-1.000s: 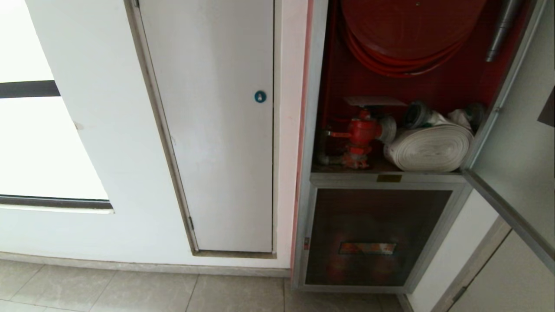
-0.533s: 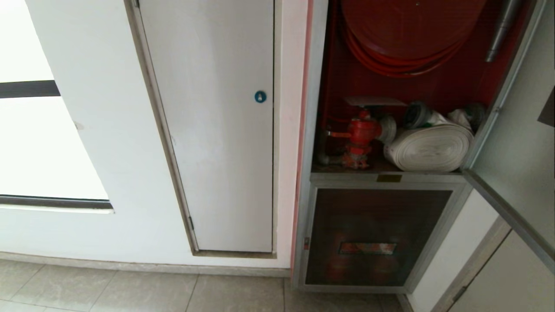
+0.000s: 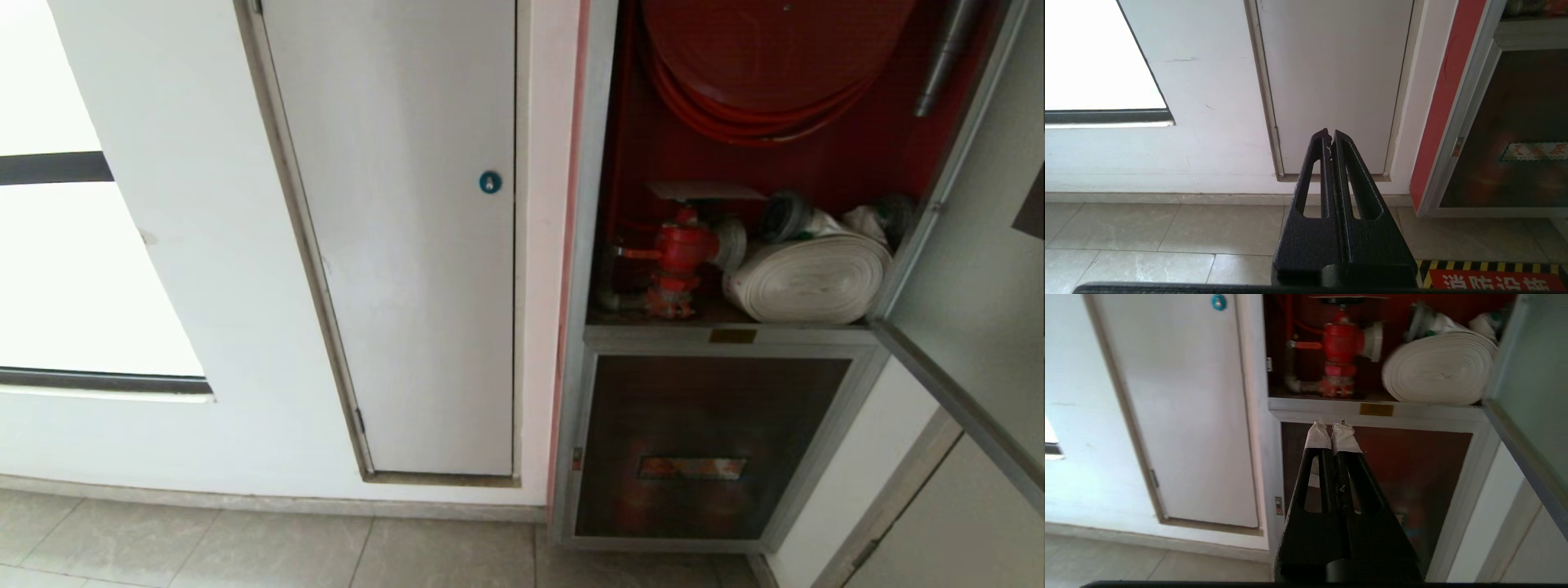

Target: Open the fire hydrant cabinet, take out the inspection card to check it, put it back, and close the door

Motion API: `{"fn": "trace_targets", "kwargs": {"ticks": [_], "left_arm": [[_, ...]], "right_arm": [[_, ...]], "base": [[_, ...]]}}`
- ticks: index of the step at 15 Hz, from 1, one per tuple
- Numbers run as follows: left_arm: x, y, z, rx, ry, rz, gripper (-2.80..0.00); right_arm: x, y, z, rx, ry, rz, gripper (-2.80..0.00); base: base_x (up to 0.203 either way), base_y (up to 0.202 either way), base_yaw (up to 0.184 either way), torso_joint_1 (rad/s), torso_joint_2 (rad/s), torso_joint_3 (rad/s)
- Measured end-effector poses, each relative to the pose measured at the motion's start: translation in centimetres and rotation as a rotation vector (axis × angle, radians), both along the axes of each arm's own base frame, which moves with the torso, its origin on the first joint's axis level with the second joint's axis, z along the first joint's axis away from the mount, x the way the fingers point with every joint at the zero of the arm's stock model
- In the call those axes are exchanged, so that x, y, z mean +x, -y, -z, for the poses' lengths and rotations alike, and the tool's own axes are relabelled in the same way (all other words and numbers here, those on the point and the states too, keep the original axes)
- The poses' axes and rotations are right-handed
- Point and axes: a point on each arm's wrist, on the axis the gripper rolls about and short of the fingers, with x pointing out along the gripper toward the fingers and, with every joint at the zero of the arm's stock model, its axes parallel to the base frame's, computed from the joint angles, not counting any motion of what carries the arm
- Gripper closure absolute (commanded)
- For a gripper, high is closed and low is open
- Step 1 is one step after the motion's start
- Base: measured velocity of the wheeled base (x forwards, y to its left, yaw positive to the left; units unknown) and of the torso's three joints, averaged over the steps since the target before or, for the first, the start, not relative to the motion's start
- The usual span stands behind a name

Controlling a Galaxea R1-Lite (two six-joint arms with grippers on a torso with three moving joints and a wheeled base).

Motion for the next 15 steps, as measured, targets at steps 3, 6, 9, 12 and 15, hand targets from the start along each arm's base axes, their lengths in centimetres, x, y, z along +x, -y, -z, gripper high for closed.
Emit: {"fn": "trace_targets", "kwargs": {"ticks": [3, 6, 9, 12, 15], "left_arm": [[0.0, 0.0, 0.0, 0.000, 0.000, 0.000, 0.00], [0.0, 0.0, 0.0, 0.000, 0.000, 0.000, 0.00], [0.0, 0.0, 0.0, 0.000, 0.000, 0.000, 0.00], [0.0, 0.0, 0.0, 0.000, 0.000, 0.000, 0.00], [0.0, 0.0, 0.0, 0.000, 0.000, 0.000, 0.00]], "right_arm": [[0.4, 0.1, 1.4, 0.007, -0.067, 0.066, 0.00], [0.6, 0.2, 2.5, 0.000, -0.166, 0.081, 0.00], [0.6, 0.2, 3.1, 0.006, -0.224, 0.081, 0.00], [0.6, 0.2, 3.1, 0.010, -0.225, 0.080, 0.00], [0.6, 0.2, 3.1, 0.009, -0.225, 0.080, 0.00]], "base": [[0.000, 0.000, 0.000, 0.000, 0.00, 0.000], [0.000, 0.000, 0.000, 0.000, 0.00, 0.000], [0.000, 0.000, 0.000, 0.000, 0.00, 0.000], [0.000, 0.000, 0.000, 0.000, 0.00, 0.000], [0.000, 0.000, 0.000, 0.000, 0.00, 0.000]]}}
